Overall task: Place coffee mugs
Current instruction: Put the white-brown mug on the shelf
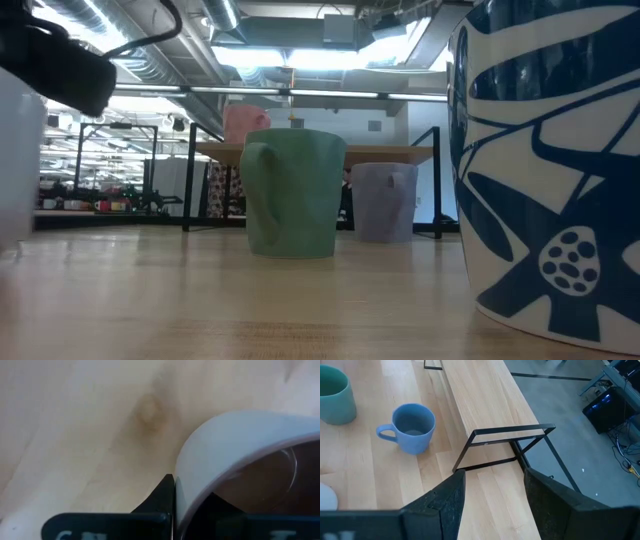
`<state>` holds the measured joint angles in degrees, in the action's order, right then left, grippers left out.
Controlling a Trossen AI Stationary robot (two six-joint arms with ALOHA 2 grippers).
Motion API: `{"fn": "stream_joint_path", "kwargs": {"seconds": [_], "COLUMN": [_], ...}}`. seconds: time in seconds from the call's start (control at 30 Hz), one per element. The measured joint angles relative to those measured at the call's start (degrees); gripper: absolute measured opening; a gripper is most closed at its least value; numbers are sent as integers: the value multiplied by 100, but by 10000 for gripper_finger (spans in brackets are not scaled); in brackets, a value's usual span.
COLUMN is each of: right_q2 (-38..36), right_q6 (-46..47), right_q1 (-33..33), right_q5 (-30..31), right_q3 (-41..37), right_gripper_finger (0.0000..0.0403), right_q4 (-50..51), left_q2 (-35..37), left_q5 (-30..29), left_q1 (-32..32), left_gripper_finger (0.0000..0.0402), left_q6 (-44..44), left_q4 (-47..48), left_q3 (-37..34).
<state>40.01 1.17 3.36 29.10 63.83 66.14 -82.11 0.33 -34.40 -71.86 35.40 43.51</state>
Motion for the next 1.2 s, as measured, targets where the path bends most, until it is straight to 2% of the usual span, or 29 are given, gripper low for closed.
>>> {"fn": "stream_joint_path", "kwargs": {"seconds": [0.27,0.57,0.87,1.2], "right_q2": [-2,-2,-2,-2], "right_q6": [-2,-32,-37,-39], "right_q1": [0,0,2,0], "right_q5": [0,-11,-13,-13], "right_q3": [0,0,0,0], "right_gripper_finger": [193,193,193,193], "right_q4": [1,0,-1,-1], "left_q2": [156,321,381,379], "left_q5": [58,73,37,-235], "left_q1": [380,885,1421,2388], "left_gripper_finger": [14,14,14,14], "left_q6": [-351,-235,332,1246], "left_q4": [103,975,2291,2904], "left_q3": [58,589,1531,2488]}}
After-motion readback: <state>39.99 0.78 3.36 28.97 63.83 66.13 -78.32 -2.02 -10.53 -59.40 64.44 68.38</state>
